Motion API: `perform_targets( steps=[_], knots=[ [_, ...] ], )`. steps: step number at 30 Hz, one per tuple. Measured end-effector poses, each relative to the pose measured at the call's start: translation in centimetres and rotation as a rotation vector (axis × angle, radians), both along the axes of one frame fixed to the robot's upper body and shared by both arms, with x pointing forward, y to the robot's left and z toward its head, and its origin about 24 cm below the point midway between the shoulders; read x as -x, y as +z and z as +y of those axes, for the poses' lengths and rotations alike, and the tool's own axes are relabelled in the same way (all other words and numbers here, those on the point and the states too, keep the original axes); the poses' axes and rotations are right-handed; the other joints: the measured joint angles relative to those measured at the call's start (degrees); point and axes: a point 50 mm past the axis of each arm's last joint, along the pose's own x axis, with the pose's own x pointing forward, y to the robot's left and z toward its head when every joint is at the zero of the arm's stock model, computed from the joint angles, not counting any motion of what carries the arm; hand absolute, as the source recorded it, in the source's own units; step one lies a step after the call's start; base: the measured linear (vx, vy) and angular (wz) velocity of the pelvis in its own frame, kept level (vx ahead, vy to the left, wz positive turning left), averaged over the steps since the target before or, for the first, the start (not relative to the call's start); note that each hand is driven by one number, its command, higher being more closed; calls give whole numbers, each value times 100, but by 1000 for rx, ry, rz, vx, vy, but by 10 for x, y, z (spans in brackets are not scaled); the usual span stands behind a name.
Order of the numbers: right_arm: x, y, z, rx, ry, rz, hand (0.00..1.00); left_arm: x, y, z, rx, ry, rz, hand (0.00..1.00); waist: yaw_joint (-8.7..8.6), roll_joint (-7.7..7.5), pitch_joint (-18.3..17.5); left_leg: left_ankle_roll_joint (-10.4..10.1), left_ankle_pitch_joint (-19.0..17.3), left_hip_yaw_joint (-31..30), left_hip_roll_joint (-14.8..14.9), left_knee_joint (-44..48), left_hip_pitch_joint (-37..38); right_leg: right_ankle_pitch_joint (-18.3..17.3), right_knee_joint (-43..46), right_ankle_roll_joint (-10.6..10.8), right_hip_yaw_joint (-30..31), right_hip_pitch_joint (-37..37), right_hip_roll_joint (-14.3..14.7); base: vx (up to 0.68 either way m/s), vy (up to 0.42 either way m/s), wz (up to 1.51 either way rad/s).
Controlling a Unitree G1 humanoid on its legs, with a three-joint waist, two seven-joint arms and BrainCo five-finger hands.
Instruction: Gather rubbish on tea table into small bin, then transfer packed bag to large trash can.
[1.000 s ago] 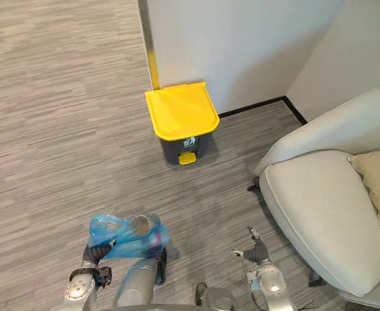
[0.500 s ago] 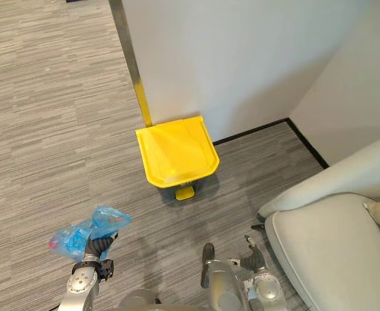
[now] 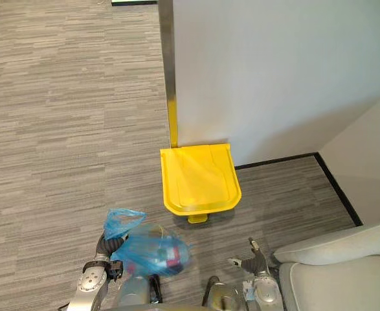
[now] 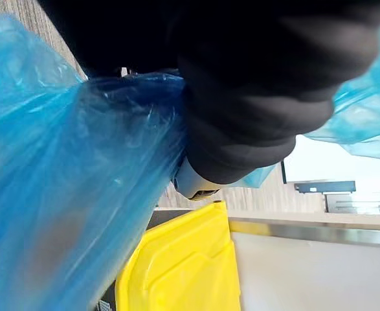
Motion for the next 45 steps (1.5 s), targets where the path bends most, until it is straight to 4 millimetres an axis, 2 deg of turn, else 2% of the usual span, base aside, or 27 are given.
perform_targets(
  steps=[6, 10, 14, 16, 18, 19, 20, 21, 23, 25, 26, 27, 28, 29, 30, 31, 32, 34, 36, 38, 42, 44, 45],
  knots=[
    [5, -6, -3, 3, 0, 39, 0, 8, -6, 9, -22, 11, 42, 100, 3, 39, -38, -7, 4, 38, 14, -243, 139, 15, -104, 23, 78, 13, 109, 26, -35, -10],
    [10, -8, -15, 36, 2, 73, 0, 15, -10, 11, -23, 26, 67, 100, -1, 159, -121, -38, 30, 99, 21, -398, 209, 79, -201, 32, 168, -2, 153, -3, -26, -13],
    [-4, -6, -16, 53, 22, 69, 0, 15, -9, 15, -28, 42, 62, 100, 7, 185, -146, 0, -3, 142, 23, -357, 139, 299, -454, 57, 302, -26, 171, -25, 36, -18],
    [-11, -4, -15, 56, 31, 57, 0, 15, -9, 16, -29, 45, 59, 100, 23, 180, -145, 61, -164, 89, 31, -121, 0, 266, -317, 99, 311, -128, 153, -42, 61, -7],
    [-18, -1, -15, 59, 35, 41, 0, 15, -9, 16, -30, 44, 61, 100, 11, 149, -115, 127, -528, -43, 22, 318, -190, -20, 271, 191, 313, -355, 15, -62, 128, 7],
    [-18, -1, -15, 59, 33, 45, 0, 14, -9, 16, -30, 43, 65, 100, 9, 105, -58, 180, -762, -153, -10, 549, -174, -185, 991, 245, 307, -538, -101, -58, 123, 27],
    [-18, -1, -15, 59, 31, 48, 0, 15, -10, 16, -30, 39, 71, 100, 3, 107, 2, 273, -871, -253, -38, 660, -95, -132, 1799, 176, 322, -794, -193, -6, 111, 35],
    [-17, -2, -13, 52, 31, 53, 0, 16, -10, 18, -40, 32, 77, 100, -10, 146, 93, 341, -965, -321, -41, 747, 49, -256, 2466, 133, 353, -1150, -230, 12, 125, 30],
    [-15, -4, -9, 40, 28, 53, 0, 14, -7, 23, -68, 17, 76, 100, 33, -9, 197, 473, -1105, -414, -47, 894, 221, -371, 2250, 115, 217, -1506, -194, 71, 66, 36],
    [-15, -3, -10, 43, 18, 46, 0, 7, -3, 26, -89, -6, 59, 100, -18, -48, 256, 487, -1270, -618, -74, 1099, 224, -83, 1354, 247, 118, -1802, -71, 108, 12, 56],
    [-12, -3, -12, 52, 3, 51, 0, -5, 2, 24, -96, -25, 28, 100, -33, -132, 338, 503, -1369, -768, -208, 1210, 261, 320, 535, 472, 128, -1901, -58, 161, -5, 66],
    [-10, -4, -13, 56, 0, 56, 0, -11, 6, 23, -97, -29, 10, 100, -52, -172, 382, 496, -1443, -847, -274, 1307, 261, 455, 248, 517, 134, -1933, -96, 205, -55, 98],
    [-6, -5, -17, 64, -4, 70, 0, -20, 10, 21, -96, -30, -17, 100, -107, -168, 452, 468, -1650, -1035, -327, 1579, 251, 571, 181, 476, 138, -1846, -114, 266, -104, 91],
    [-7, -3, -22, 78, -8, 68, 0, -25, 11, 18, -89, -23, -29, 100, -129, -41, 523, 395, -1876, -1304, -358, 1758, 319, 773, 235, 472, 322, -1771, -5, 259, -94, 72],
    [-8, -1, -26, 85, -15, 63, 0, -28, 12, 16, -84, -25, -36, 100, -119, 46, 558, 349, -1943, -1370, -304, 1777, 349, 693, 406, 498, 372, -1789, 39, 302, -82, 44],
    [-12, 4, -30, 83, -49, 28, 0, -34, 16, 14, -88, -36, -55, 100, -123, 132, 602, 254, -1969, -1584, -316, 1741, 351, 280, 831, 562, 666, -1909, 171, 327, -95, 56],
    [-10, 7, -34, 73, -97, 3, 0, -40, 20, 14, -89, -40, -73, 100, -172, 163, 626, 217, -1980, -1796, -390, 1628, 393, -55, 1298, 426, 891, -2110, 253, 347, -123, 76],
    [-3, 6, -39, 53, -152, 11, 0, -40, 19, 13, -86, -39, -71, 100, -211, 183, 622, 112, -1972, -1951, -357, 1411, 584, -398, 1864, 270, 819, -2192, 209, 409, -160, 55],
    [-4, 5, -31, 16, -172, 10, 0, -35, 16, 9, -68, -29, -61, 100, -151, 225, 603, -178, -1826, -1995, -120, 1531, 584, -657, 2095, 35, 628, -2117, 297, 397, -199, 12],
    [-16, 10, -22, -26, -180, -42, 0, -38, 19, 4, -55, -36, -82, 100, -157, 227, 600, -398, -1701, -1925, 46, 1666, 429, -708, 2012, -52, 510, -2101, 365, 245, -152, 9],
    [-42, 22, -4, -78, -132, -128, 0, -46, 28, -5, -29, -47, -136, 100, -199, 244, 592, -443, -1663, -1558, 212, 1614, 244, -731, 1946, -95, 312, -2133, 290, 54, -51, 27],
    [-59, 30, 11, -88, -58, -172, 0, -46, 29, -7, -29, -57, -140, 100, -174, 253, 571, -440, -1661, -1460, 172, 1522, 106, -681, 1928, -94, 275, -2250, 194, -88, 12, 28],
    [-75, 38, 24, -96, 6, -212, 0, -46, 29, -8, -29, -58, -140, 100, -150, 256, 570, -435, -1658, -1468, 122, 1470, -27, -589, 1875, -43, 275, -2365, 152, -147, 10, 22]
  ],
)
